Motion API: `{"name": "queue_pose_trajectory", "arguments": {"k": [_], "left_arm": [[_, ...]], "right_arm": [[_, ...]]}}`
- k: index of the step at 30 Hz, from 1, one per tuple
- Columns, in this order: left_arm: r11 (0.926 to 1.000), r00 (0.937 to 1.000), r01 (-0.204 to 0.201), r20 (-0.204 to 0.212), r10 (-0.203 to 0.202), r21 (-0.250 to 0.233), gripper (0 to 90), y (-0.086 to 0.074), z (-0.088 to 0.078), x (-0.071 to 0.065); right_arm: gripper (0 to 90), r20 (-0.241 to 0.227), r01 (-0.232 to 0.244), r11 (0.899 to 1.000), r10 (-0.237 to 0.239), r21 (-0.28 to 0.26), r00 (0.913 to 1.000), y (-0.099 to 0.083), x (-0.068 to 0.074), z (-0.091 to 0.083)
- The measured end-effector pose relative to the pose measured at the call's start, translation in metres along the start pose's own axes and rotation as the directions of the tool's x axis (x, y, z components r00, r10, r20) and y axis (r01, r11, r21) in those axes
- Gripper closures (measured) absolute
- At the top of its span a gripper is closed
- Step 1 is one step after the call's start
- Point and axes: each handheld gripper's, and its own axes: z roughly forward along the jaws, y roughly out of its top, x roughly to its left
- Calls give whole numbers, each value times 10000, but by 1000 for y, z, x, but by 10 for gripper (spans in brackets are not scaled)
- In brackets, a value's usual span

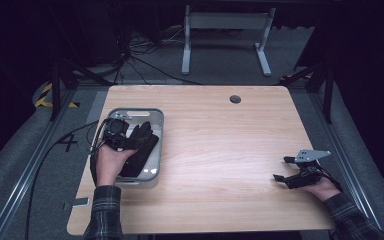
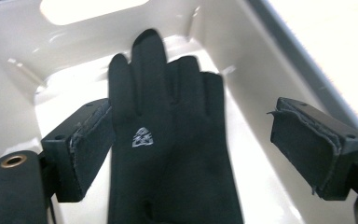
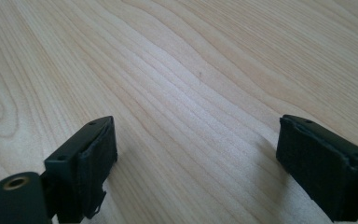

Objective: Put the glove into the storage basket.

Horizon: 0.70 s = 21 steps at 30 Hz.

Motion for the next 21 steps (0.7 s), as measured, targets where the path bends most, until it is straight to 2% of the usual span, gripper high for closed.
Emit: {"name": "queue_pose_trajectory", "arguments": {"k": [12,21], "left_arm": [[9987,9983,-343,448,361,-388,142,11,-4,-24],[9940,9912,-803,992,874,-739,142,21,-5,-52]], "right_arm": [[127,-11,-4,10000,4,-3,10000,0,0,0],[127,-12,-7,10000,7,-4,10000,0,0,0]]}}
